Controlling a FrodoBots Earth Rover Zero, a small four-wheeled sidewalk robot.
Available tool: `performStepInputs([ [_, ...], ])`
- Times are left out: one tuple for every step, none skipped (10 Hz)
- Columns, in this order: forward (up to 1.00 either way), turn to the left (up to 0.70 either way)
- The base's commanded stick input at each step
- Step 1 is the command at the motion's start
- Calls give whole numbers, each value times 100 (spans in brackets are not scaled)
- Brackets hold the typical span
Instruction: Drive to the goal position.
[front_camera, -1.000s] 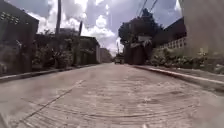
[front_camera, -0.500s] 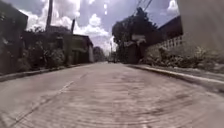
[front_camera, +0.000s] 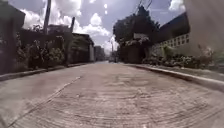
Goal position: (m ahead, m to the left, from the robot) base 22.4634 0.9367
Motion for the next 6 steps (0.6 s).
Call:
performStepInputs([
  [85, 0],
  [85, 0],
  [85, 0],
  [85, 0],
  [85, 0],
  [85, 0],
])
